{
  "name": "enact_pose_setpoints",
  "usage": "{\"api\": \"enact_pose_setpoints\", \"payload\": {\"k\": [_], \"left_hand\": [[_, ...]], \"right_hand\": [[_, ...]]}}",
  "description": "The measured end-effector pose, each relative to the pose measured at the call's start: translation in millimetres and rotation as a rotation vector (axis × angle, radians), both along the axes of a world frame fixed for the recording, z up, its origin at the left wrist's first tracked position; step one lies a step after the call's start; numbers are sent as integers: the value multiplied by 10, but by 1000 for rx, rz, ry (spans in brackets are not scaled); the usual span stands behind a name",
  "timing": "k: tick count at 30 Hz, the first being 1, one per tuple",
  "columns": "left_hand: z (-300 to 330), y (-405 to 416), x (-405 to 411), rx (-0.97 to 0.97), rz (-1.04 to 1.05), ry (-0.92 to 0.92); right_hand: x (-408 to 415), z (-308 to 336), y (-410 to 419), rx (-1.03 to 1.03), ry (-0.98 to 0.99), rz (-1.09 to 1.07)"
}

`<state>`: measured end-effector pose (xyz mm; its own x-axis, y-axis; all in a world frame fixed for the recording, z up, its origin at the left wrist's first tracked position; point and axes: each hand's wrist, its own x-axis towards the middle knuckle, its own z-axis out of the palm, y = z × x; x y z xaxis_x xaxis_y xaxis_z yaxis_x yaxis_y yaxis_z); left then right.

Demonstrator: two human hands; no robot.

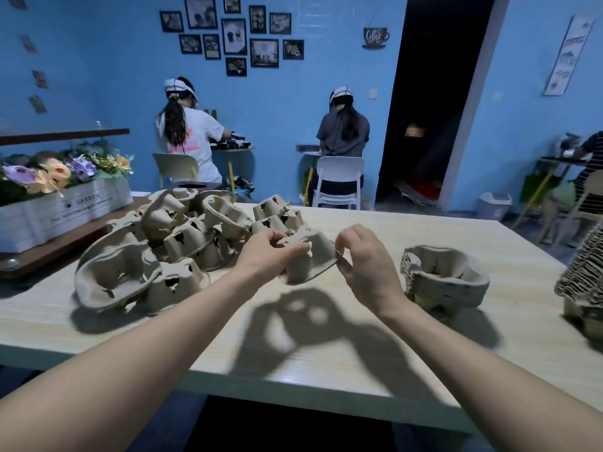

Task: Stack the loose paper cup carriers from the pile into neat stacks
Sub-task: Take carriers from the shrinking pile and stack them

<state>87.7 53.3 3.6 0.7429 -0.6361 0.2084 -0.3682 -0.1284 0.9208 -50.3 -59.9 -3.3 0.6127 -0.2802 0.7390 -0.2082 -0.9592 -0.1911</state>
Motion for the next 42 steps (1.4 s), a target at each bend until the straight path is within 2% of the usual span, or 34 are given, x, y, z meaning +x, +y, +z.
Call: {"api": "enact_pose_setpoints", "payload": {"k": [3, 10, 15, 20, 24, 30, 37, 42], "left_hand": [[55, -43, -36, -37, -71, 57], [65, -205, -288, -176, -108, 92], [-47, -462, -526, -67, -109, 22], [10, -705, -822, -51, -163, -57], [105, -835, -972, -102, -186, -67], [261, -1032, -1203, -145, -193, 34], [250, -1160, -1353, -107, -114, 76], [210, -1162, -1358, -82, -100, 139]], "right_hand": [[-145, 63, -81, 57, -23, -65], [-448, 241, -337, 441, -166, -278], [-646, 303, -432, 659, -177, -306], [-853, 315, -515, 792, -193, -320], [-1022, 349, -624, 849, -227, -265], [-1231, 408, -808, 915, -297, -290], [-1398, 338, -872, 914, -337, -355], [-1443, 251, -832, 867, -297, -402]]}}
